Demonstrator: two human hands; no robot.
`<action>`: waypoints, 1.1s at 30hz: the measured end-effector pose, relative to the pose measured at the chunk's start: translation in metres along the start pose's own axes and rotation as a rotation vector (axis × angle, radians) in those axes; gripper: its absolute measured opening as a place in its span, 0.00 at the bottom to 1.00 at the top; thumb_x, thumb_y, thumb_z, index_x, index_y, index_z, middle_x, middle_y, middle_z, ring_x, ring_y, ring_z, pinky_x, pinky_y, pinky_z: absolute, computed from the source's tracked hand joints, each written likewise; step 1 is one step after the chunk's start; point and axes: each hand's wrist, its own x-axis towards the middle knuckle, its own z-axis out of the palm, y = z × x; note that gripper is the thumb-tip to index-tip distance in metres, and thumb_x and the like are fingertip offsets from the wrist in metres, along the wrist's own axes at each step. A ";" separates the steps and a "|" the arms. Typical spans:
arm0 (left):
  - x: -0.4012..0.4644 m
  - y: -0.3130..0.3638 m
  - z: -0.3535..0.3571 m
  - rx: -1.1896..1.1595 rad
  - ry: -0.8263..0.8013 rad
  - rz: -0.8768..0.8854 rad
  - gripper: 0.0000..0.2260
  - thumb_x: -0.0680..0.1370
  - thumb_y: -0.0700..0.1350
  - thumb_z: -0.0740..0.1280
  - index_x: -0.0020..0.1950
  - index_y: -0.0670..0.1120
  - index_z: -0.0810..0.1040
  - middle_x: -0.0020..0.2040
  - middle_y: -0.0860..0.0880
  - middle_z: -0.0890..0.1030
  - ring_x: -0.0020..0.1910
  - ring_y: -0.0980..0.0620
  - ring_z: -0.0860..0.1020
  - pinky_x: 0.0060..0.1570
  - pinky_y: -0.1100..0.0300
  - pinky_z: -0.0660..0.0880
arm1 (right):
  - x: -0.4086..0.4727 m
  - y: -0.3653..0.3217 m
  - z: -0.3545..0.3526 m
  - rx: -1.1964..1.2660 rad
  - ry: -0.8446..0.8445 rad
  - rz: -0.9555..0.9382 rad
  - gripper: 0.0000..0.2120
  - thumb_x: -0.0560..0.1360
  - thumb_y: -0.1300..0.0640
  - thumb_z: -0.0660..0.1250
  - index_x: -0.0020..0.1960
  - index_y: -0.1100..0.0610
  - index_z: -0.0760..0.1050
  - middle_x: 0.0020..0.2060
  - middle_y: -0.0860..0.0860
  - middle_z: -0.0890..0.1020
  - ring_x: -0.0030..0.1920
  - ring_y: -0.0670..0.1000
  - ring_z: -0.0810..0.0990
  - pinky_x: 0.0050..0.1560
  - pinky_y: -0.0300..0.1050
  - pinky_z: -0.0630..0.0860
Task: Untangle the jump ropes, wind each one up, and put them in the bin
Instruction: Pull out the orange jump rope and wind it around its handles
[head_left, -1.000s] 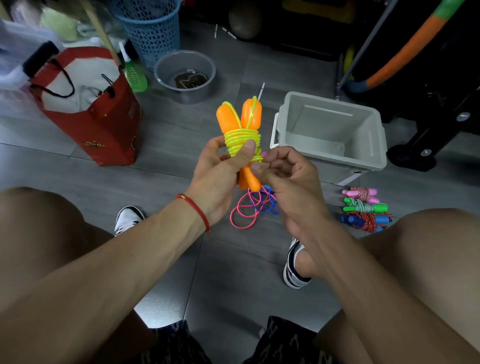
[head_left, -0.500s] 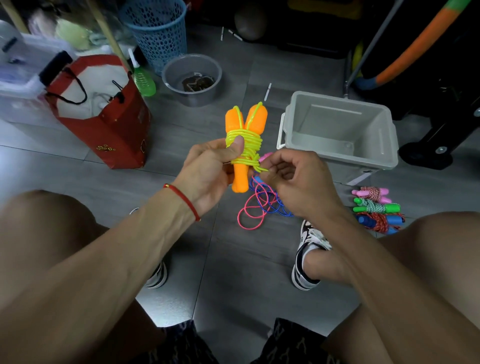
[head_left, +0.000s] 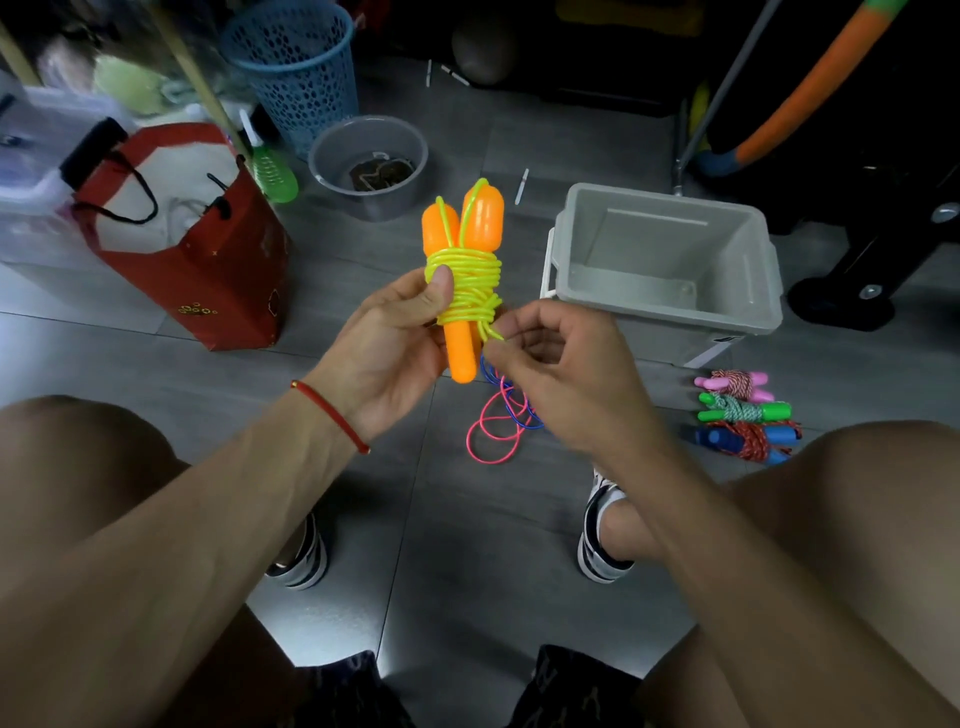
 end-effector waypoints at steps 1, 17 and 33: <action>0.001 -0.002 0.003 -0.003 0.000 -0.001 0.25 0.81 0.47 0.62 0.72 0.32 0.67 0.60 0.35 0.76 0.59 0.39 0.77 0.64 0.40 0.74 | -0.001 -0.001 0.003 0.086 0.006 0.083 0.06 0.73 0.63 0.75 0.44 0.54 0.81 0.33 0.47 0.82 0.34 0.43 0.79 0.39 0.38 0.77; 0.011 -0.016 0.026 0.069 0.022 -0.008 0.23 0.83 0.48 0.59 0.71 0.32 0.70 0.63 0.33 0.76 0.55 0.40 0.79 0.46 0.53 0.79 | 0.003 0.007 -0.009 -0.277 0.168 0.085 0.04 0.67 0.55 0.77 0.39 0.51 0.83 0.33 0.43 0.84 0.35 0.41 0.81 0.44 0.44 0.80; 0.033 -0.012 0.060 0.179 -0.142 -0.016 0.23 0.74 0.35 0.65 0.70 0.33 0.71 0.58 0.36 0.79 0.53 0.43 0.81 0.54 0.51 0.81 | 0.007 -0.003 -0.103 -0.258 0.275 0.084 0.06 0.73 0.57 0.71 0.48 0.51 0.85 0.35 0.42 0.83 0.36 0.38 0.81 0.48 0.37 0.79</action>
